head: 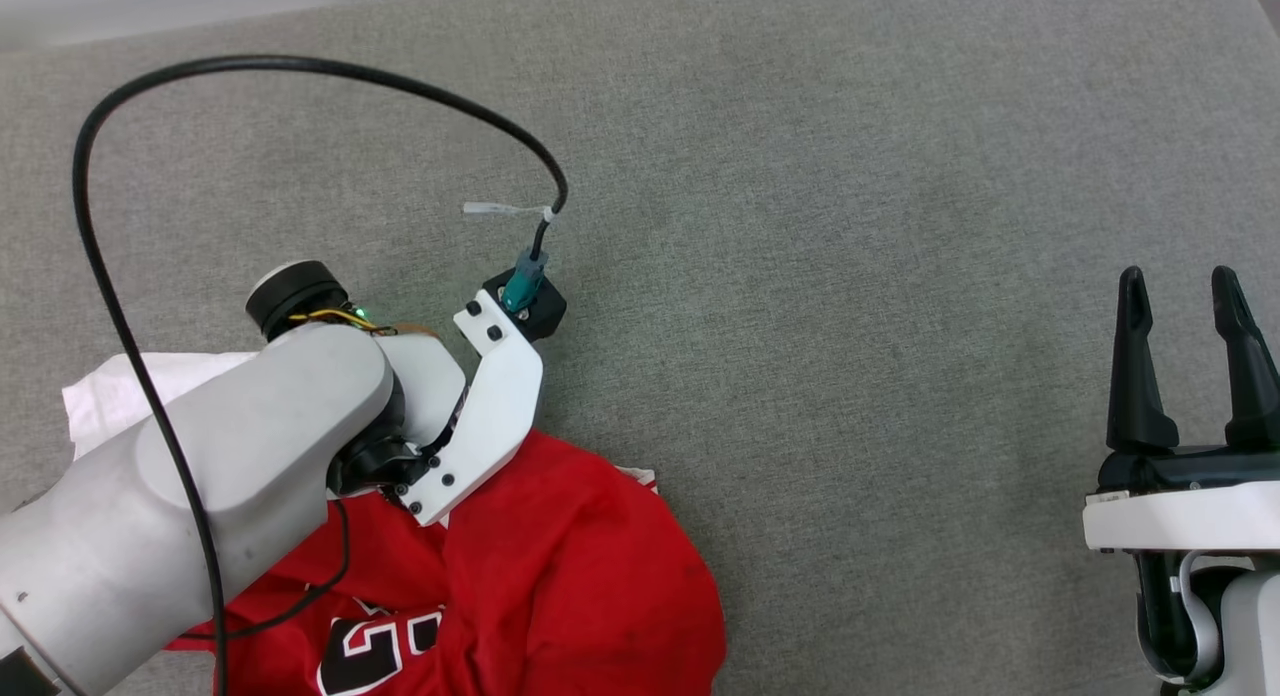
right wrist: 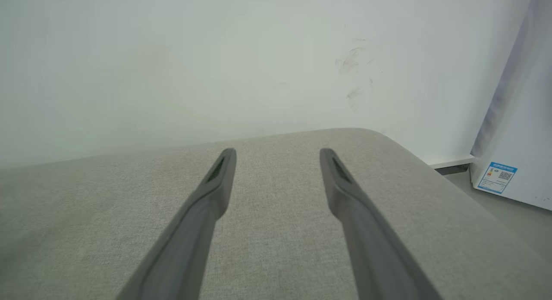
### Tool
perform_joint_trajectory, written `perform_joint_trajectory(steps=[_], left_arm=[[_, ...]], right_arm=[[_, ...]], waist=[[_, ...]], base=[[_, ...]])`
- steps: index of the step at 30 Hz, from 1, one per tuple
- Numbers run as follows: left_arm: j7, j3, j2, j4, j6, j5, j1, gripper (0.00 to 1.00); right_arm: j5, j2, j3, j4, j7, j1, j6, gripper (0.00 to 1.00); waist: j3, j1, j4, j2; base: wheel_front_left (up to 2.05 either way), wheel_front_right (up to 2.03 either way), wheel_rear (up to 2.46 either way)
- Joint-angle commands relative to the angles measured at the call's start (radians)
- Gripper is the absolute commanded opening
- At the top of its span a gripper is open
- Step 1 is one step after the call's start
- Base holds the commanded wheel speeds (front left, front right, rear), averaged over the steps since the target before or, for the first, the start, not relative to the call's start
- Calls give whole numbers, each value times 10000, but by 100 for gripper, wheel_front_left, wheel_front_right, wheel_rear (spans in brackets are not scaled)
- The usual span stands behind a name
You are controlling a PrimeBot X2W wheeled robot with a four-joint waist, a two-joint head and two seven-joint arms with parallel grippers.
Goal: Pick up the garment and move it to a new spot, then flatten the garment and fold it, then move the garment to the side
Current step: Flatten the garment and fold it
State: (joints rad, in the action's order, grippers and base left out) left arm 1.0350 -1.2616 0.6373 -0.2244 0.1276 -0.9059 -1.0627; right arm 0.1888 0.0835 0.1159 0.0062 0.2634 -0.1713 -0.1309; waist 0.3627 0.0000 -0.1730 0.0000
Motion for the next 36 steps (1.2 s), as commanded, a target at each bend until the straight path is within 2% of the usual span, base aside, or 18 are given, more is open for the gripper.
perform_joint_trajectory(steps=[1, 2, 3, 4, 7, 10, 12, 20, 24, 29, 36], left_arm=[[13, -372, -130, -82, 26, 65, 850, 100], [-10, -383, -133, -88, 27, 132, 947, 100], [-86, -390, -148, -75, 27, 243, 1001, 84], [-212, -387, -158, -101, 27, 279, 1023, 0], [-715, -352, -165, -323, 23, 259, 834, 0], [-1595, -264, -244, -327, 20, 297, 259, 0], [-2322, -193, -296, -235, 16, -59, -156, 0], [-4750, 107, 179, -99, 12, -560, -1625, 0], [-5857, 389, 313, -978, 13, -685, -1877, 0], [-7111, 496, 143, -2613, 14, -450, -1821, 0], [-7297, 169, -366, -4426, 14, -822, -1237, 0]], right_arm=[[23, -54, 9, 16, 19, -151, 3, 100], [16, -64, 7, 21, 19, -148, 3, 100], [3, -74, 10, 32, 19, -141, 3, 100], [-9, -82, 15, 46, 19, -142, 3, 100], [-43, -99, 11, 95, 20, -115, 3, 100], [-64, -87, 90, 140, 20, 29, 3, 100], [-80, -51, 183, 155, 18, 144, 3, 100], [-121, -52, 293, 18, 18, 337, 3, 100], [-113, -20, 233, -88, 18, 278, 3, 100], [-118, -57, 302, -178, 18, 142, 3, 100], [-32, -133, 266, -194, 18, -30, 3, 100]], waist=[[48, 0, -34, 0], [57, 0, -38, 0], [60, 0, -36, 0], [54, 0, -24, 0], [-87, 0, 70, 0], [-350, 0, 225, 0], [-560, 0, 368, 0], [-909, 0, 578, 0], [-746, 0, 389, 0], [-339, 0, 3, 0], [344, 0, -489, 0]], base=[[0, 0, 0], [0, 0, 0], [0, 0, 0], [0, 0, 0], [0, 0, 0], [0, 0, 0], [0, 0, 0], [0, 0, 0], [0, 0, 0], [0, 0, 0], [0, 0, 0]])
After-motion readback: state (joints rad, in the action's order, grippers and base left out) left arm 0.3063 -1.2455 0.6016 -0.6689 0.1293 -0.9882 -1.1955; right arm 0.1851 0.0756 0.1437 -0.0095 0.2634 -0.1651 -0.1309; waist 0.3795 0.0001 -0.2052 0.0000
